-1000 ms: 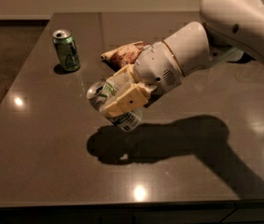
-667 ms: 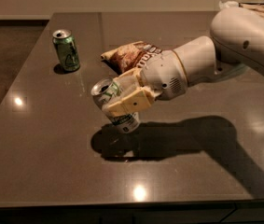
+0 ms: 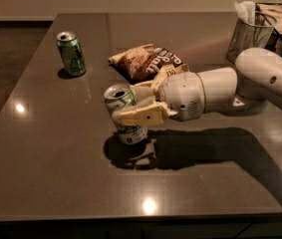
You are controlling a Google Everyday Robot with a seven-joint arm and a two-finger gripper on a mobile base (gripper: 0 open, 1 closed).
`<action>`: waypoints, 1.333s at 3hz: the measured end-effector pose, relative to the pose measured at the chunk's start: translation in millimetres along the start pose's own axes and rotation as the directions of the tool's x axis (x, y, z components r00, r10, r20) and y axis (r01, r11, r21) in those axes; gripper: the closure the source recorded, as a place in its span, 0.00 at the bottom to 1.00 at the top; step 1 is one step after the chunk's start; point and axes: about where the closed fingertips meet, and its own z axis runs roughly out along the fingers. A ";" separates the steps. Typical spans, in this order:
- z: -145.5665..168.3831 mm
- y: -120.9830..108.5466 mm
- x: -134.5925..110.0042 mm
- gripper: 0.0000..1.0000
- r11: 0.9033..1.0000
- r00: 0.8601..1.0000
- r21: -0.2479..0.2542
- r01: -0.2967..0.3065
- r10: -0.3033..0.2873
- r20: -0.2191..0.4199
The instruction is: Place 7up can upright
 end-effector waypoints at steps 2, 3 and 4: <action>-8.4 -0.7 6.5 0.61 0.999 0.989 0.026 0.039 -0.042 0.145; -10.6 0.4 11.4 0.38 0.996 0.985 0.056 0.065 -0.073 0.153; -9.1 1.3 10.9 0.15 0.996 0.985 0.056 0.070 -0.078 0.152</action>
Offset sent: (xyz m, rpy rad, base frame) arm 0.0020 -0.0204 -0.0098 0.2108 -0.0709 -0.0635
